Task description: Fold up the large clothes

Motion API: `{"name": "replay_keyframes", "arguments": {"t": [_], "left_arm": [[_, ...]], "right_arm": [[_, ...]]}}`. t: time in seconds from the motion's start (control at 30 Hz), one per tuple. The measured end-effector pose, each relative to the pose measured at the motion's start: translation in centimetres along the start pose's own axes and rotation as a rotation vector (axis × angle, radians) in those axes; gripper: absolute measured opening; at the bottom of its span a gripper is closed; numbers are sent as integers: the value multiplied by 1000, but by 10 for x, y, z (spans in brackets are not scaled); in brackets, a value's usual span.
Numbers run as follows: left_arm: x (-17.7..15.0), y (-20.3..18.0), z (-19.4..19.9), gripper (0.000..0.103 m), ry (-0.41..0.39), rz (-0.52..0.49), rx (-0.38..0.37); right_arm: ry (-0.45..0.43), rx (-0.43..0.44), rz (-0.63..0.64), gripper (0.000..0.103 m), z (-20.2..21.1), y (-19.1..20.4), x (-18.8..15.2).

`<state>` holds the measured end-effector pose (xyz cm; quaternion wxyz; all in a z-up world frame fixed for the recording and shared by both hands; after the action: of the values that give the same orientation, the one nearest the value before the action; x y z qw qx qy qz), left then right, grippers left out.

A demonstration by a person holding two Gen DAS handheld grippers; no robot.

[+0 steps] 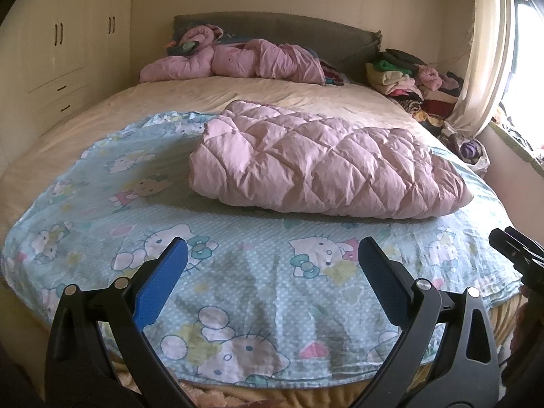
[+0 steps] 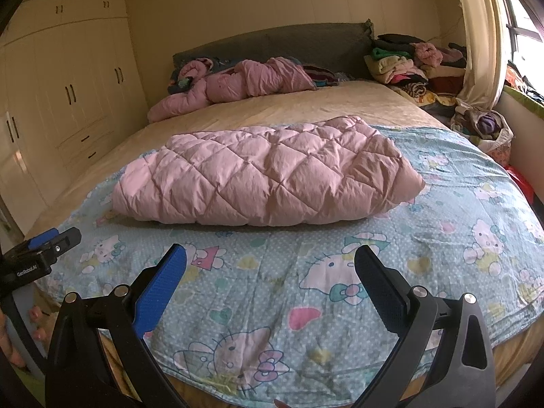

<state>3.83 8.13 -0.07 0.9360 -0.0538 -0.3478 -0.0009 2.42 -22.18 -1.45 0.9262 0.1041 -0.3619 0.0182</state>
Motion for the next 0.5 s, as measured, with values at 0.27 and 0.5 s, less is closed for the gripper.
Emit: {"name": "replay_keyframes", "arguments": {"t": [0.27, 0.5], "left_arm": [[-2, 19, -3, 94, 31, 28, 15], [13, 105, -20, 94, 87, 171, 83]], "right_arm": [[45, -37, -51, 99, -8, -11, -17], [66, -347, -468, 99, 24, -153, -86]]}}
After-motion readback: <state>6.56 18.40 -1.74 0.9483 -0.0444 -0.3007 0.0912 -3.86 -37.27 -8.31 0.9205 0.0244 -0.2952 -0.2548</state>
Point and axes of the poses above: each gripper's, at about its wrist camera, not at the fingertips, and z roughly against the way its jaws point, y to its left, x to its top, the point moved 1 cm from there along -z, roughly the way its jaws point, and after that the axes turned 12 degrees about y, right-handed, at the moved point
